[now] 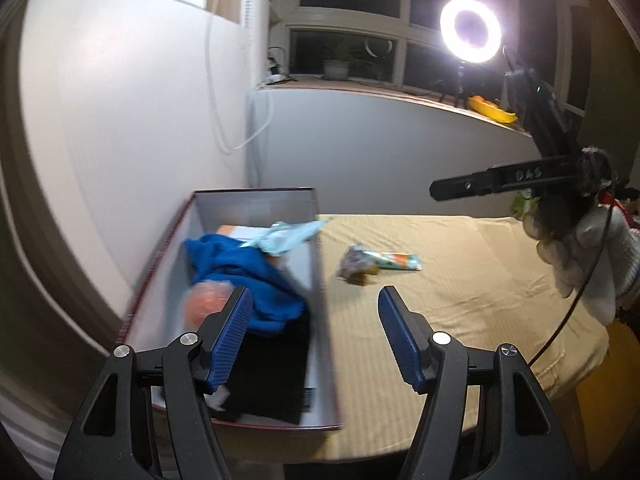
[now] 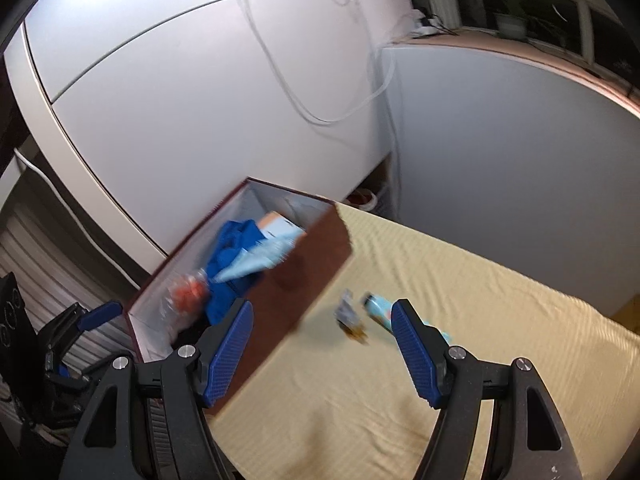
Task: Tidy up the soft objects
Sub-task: 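Open both grippers over the shoebox and withdraw them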
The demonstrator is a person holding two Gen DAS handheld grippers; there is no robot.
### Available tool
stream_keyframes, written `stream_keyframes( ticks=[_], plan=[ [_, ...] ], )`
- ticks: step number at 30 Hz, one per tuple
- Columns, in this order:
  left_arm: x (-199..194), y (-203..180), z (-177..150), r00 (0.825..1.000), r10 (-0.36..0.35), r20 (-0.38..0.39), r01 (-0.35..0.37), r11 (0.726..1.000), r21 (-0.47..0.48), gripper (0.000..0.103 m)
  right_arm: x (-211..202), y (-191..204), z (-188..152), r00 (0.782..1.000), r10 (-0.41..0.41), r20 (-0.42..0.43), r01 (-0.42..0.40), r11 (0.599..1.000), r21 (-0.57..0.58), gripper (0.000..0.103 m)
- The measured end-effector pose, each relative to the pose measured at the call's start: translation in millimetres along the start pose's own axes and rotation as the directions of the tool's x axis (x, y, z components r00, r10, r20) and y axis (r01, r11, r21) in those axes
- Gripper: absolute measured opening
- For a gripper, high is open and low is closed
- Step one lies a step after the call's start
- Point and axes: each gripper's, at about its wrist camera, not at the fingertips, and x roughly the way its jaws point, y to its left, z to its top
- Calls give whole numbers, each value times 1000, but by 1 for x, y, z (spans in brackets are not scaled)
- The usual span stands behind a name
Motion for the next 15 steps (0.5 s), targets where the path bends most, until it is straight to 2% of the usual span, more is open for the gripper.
stream_keyframes(
  ticks=[6, 11, 15],
  plan=[
    [16, -38, 0, 998, -57, -18, 58, 998, 33, 65, -14, -43, -23, 1000, -9, -9, 10, 998, 60, 68],
    [39, -68, 4, 994, -84, -69, 89, 994, 66, 65, -22, -67, -39, 1000, 7, -3, -7, 995, 103, 68],
    [65, -91, 20, 988, -97, -119, 108, 990, 94, 65, -30, -89, -53, 999, 30, 10, -32, 987, 158, 68]
  ],
)
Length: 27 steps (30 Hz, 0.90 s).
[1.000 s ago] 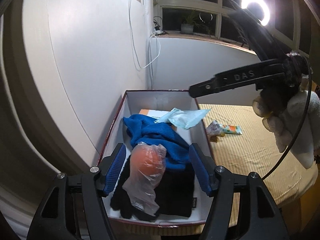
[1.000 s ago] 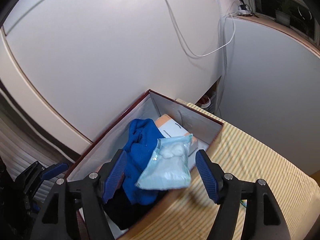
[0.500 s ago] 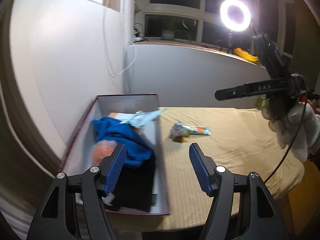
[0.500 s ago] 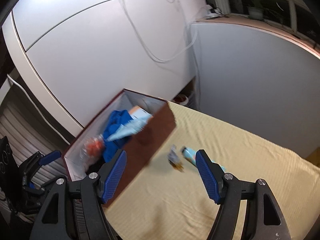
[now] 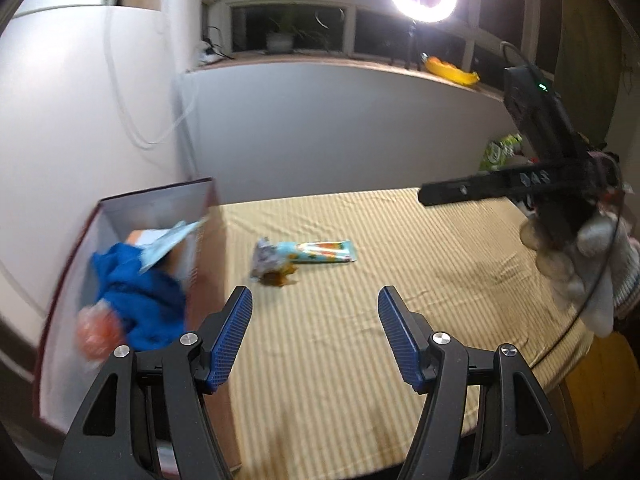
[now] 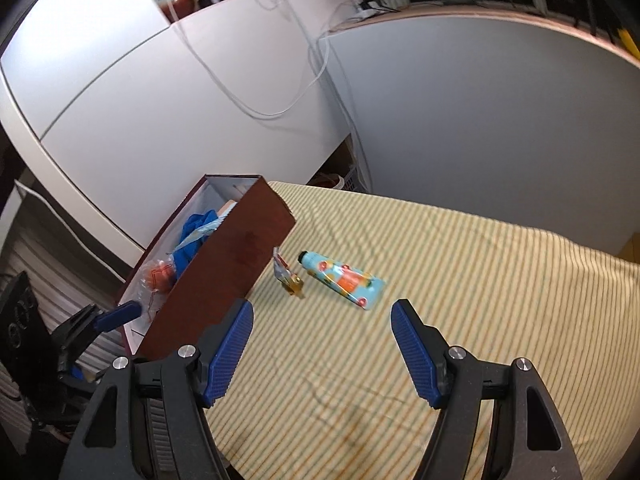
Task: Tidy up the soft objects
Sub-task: 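Open both grippers over the shoebox and withdraw them, then move the left gripper to the coffee sachet while the right approaches the blue tube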
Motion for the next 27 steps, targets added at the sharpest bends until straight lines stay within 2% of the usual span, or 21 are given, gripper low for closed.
stream_keyframes(
  ticks=[1, 3, 5, 8, 10, 12, 13, 15, 18, 21, 23, 25, 27],
  plan=[
    [6, -4, 6, 1000, 5, -8, -5, 1000, 7, 65, -2, -6, -4, 1000, 9, 0, -9, 1000, 16, 68],
    [19, -12, 24, 999, 37, -21, -36, 999, 36, 57, -6, -14, -11, 1000, 27, 7, -27, 999, 37, 67],
    [40, -16, 43, 997, 61, -55, -58, 997, 48, 43, -9, -20, -18, 1000, 29, 9, -29, 999, 44, 59],
    [74, -20, 65, 984, 150, -93, -142, 986, 88, 29, -13, -31, -28, 999, 45, 4, -45, 997, 55, 53],
    [95, -21, 72, 972, 209, -107, -197, 974, 112, 29, -16, -39, -34, 998, 55, 8, -55, 996, 70, 52],
    [118, -18, 75, 964, 216, -158, -199, 973, 115, 28, -21, -45, -37, 998, 67, 12, -68, 994, 81, 51],
    [130, -15, 76, 956, 217, -199, -198, 974, 109, 22, -24, -49, -40, 997, 74, 18, -75, 993, 87, 51],
    [149, -13, 76, 934, 245, -258, -217, 967, 133, 20, -28, -53, -44, 997, 78, 25, -80, 993, 87, 51],
    [167, -14, 78, 894, 342, -290, -279, 930, 238, 20, -35, -62, -52, 995, 88, 41, -91, 992, 90, 51],
    [184, -12, 74, 847, 408, -340, -304, 897, 319, 20, -37, -72, -57, 994, 102, 50, -107, 988, 112, 51],
    [195, -12, 69, 814, 463, -352, -318, 860, 399, 20, -36, -77, -57, 993, 109, 50, -114, 986, 120, 51],
    [200, -11, 65, 799, 482, -360, -320, 847, 424, 20, -34, -80, -59, 992, 119, 50, -125, 984, 129, 51],
    [203, -10, 61, 794, 478, -376, -309, 850, 427, 20, -32, -79, -59, 990, 129, 50, -134, 983, 125, 51]
  ],
)
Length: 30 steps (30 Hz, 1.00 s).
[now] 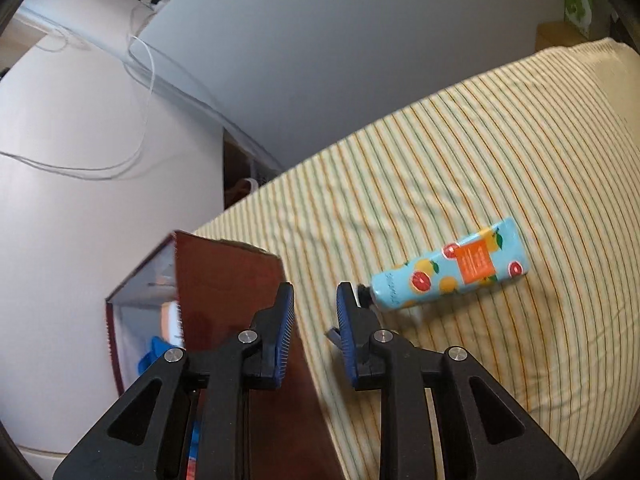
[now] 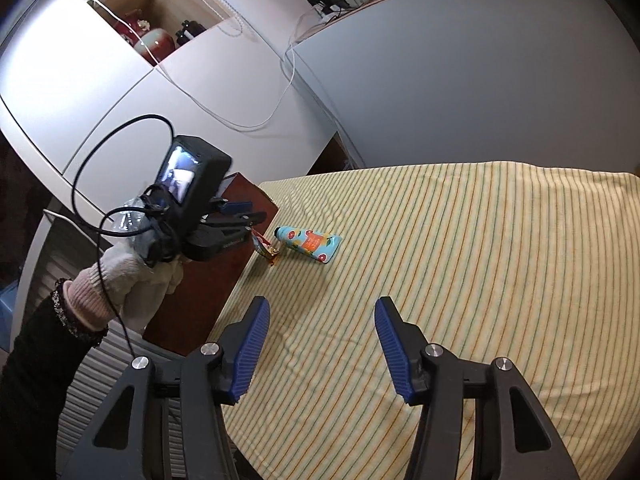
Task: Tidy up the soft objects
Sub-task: 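Move the left gripper to the coffee sachet while the right approaches the blue tube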
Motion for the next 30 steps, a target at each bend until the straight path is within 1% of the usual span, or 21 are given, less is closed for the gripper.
stream_keyframes(
  ticks=[5, 9, 10, 11, 12, 13, 16, 18, 19, 20, 22, 24, 26, 30],
  plan=[
    [9, -8, -14, 998, -29, -57, 31, 999, 34, 20, 1, 6, 0, 1000, 15, -2, -15, 1000, -12, 51],
    [7, -14, -30, 995, -71, -77, 74, 996, 40, 20, 1, 14, 1, 1000, 25, 3, -25, 999, -27, 51],
    [4, -17, -35, 994, -81, -77, 84, 996, 42, 18, 1, 17, 1, 1000, 28, 2, -28, 999, -34, 51],
    [-2, -20, -40, 991, -107, -79, 111, 993, 48, 17, 1, 19, 1, 1000, 30, 1, -30, 999, -40, 51],
    [-9, -22, -43, 990, -125, -66, 128, 991, 47, 18, 2, 22, 2, 1000, 31, -1, -31, 998, -47, 51],
    [-16, -23, -45, 989, -135, -54, 137, 990, 36, 21, 4, 25, 3, 999, 32, -4, -33, 998, -57, 51],
    [-26, -15, -51, 980, -199, -27, 198, 980, -34, 22, 9, 29, 6, 999, 31, -12, -32, 997, -74, 51],
    [-29, -14, -54, 975, -221, -23, 220, 973, -64, 25, 15, 31, 11, 999, 29, -18, -31, 996, -84, 51],
    [-29, -14, -57, 974, -225, -19, 223, 972, -74, 33, 19, 32, 15, 999, 35, -28, -38, 995, -96, 51],
    [-28, -13, -58, 972, -233, -15, 231, 969, -94, 45, 22, 34, 19, 999, 37, -39, -41, 993, -109, 51],
    [-25, -9, -59, 967, -253, -13, 248, 959, -139, 55, 33, 36, 28, 998, 16, -65, -26, 988, -151, 53],
    [-22, -9, -59, 970, -240, -20, 234, 959, -159, 55, 44, 36, 38, 996, -13, -84, -2, 984, -177, 53],
    [-17, -7, -60, 972, -233, -35, 224, 958, -178, 60, 55, 32, 48, 995, -25, -100, 6, 983, -183, 57],
    [-9, -5, -61, 970, -237, -43, 223, 951, -215, 61, 83, 27, 66, 989, -45, -142, 16, 980, -197, 57]
  ],
)
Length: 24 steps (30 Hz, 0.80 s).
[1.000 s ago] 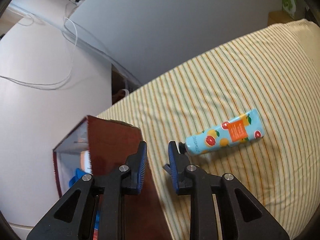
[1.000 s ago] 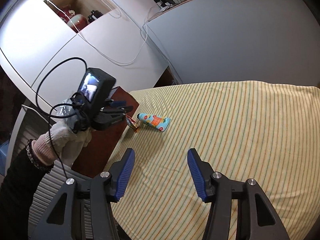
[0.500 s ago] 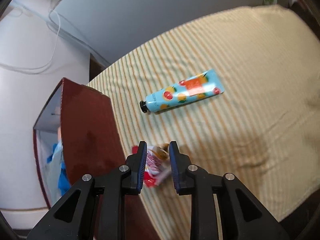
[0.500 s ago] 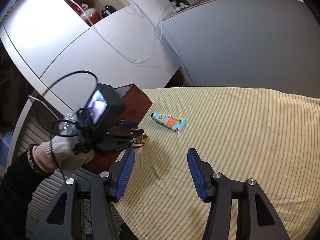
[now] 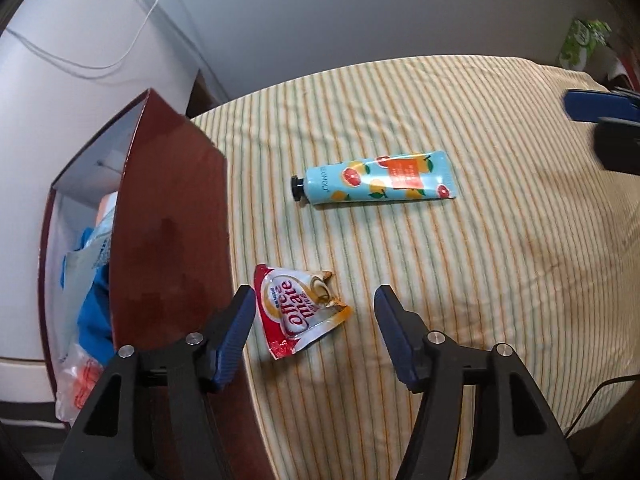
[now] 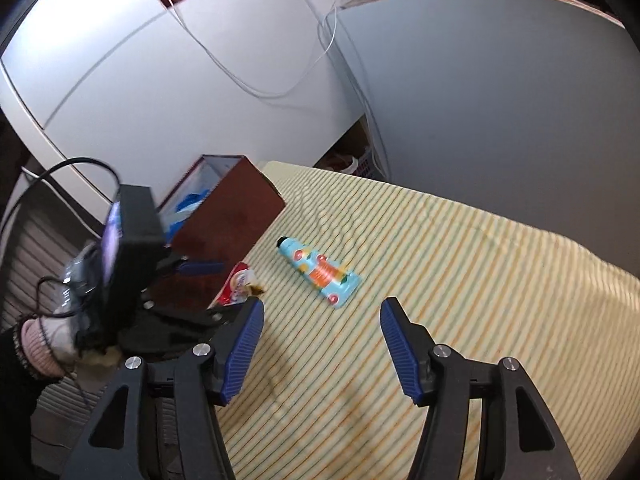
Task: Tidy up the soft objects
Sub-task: 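Move the left gripper to the coffee sachet while the right approaches the blue tube, then close the left gripper on the coffee sachet while the right grasps the blue tube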
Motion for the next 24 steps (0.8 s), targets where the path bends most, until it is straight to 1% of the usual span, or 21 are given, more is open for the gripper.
stream_keyframes(
  ticks=[2, 5, 6, 10, 17, 19, 24],
  plan=[
    [9, 6, 0, 1000, -10, -8, 10, 1000, -17, 61, 18, 2, 9, 999, 2, -43, -3, 1000, -30, 58],
    [10, 9, 0, 1000, -14, -18, 13, 999, -33, 61, 47, 11, 22, 995, 4, -95, -12, 996, -83, 58],
    [12, 10, 0, 1000, -7, -14, 6, 999, -39, 61, 52, 13, 23, 995, 1, -101, -10, 996, -91, 58],
    [16, 13, -3, 1000, -16, -9, 15, 997, -74, 61, 86, 19, 33, 989, -15, -145, -4, 992, -130, 58],
    [24, 14, -8, 999, -39, 10, 40, 990, -138, 61, 122, 23, 39, 981, -25, -194, -8, 986, -169, 58],
    [30, 15, -8, 999, -31, 18, 33, 989, -143, 61, 131, 25, 39, 978, -36, -207, -3, 983, -185, 58],
    [38, 19, -11, 998, -48, 37, 53, 986, -161, 61, 149, 31, 41, 973, -60, -224, 11, 977, -213, 58]
  ],
)
